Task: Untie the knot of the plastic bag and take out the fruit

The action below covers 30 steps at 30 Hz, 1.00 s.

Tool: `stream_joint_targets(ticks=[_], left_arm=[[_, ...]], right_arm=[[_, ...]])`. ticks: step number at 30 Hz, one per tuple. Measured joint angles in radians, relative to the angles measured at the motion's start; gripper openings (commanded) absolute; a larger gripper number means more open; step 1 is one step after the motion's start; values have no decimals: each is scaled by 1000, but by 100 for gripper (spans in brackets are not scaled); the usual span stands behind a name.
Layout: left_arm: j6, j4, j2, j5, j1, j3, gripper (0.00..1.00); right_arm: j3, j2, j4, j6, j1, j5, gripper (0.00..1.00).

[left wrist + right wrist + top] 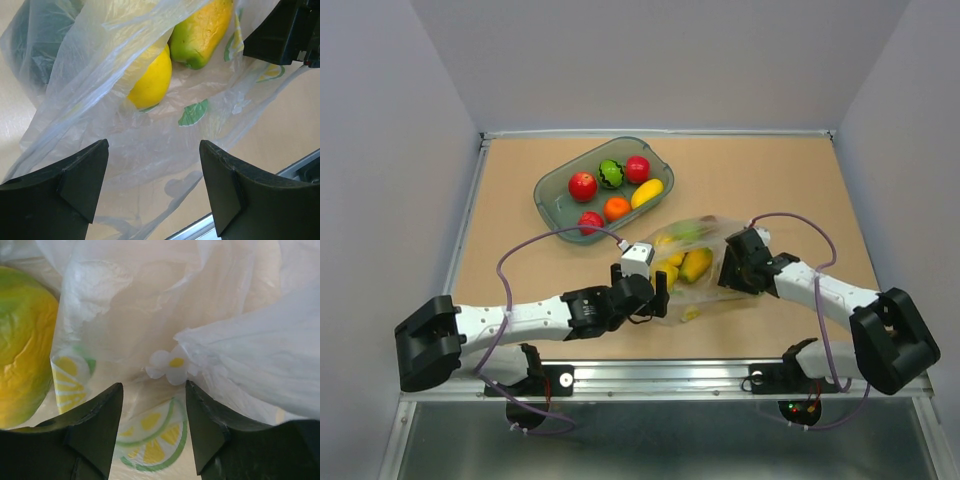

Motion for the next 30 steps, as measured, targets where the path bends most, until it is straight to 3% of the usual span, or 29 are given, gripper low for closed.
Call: stream_joint_targets(ticks=[6,11,16,18,22,24,30], left_arm=[[18,9,-50,10,0,0,84],[44,35,-132,16,-1,0,84],[58,22,-169,17,-1,48,84],[62,-17,-169,15,0,110,84],[63,-65,-170,4,2,214,85],[64,-92,-179,-4,10,257,91],[69,-178,-238,-26,78,272,93]], right_arm=[[42,-98,-61,-38,-2,-47,82],[250,-146,-95,-57,7,-81,94],[377,-126,-90,-46,37,-106,91],[401,-99,-90,-37,47,-111,84],[404,-10,-90,-18,57,-116,79],[403,39,-89,-2,57,-114,78],[353,118,-59,58,57,-80,77]])
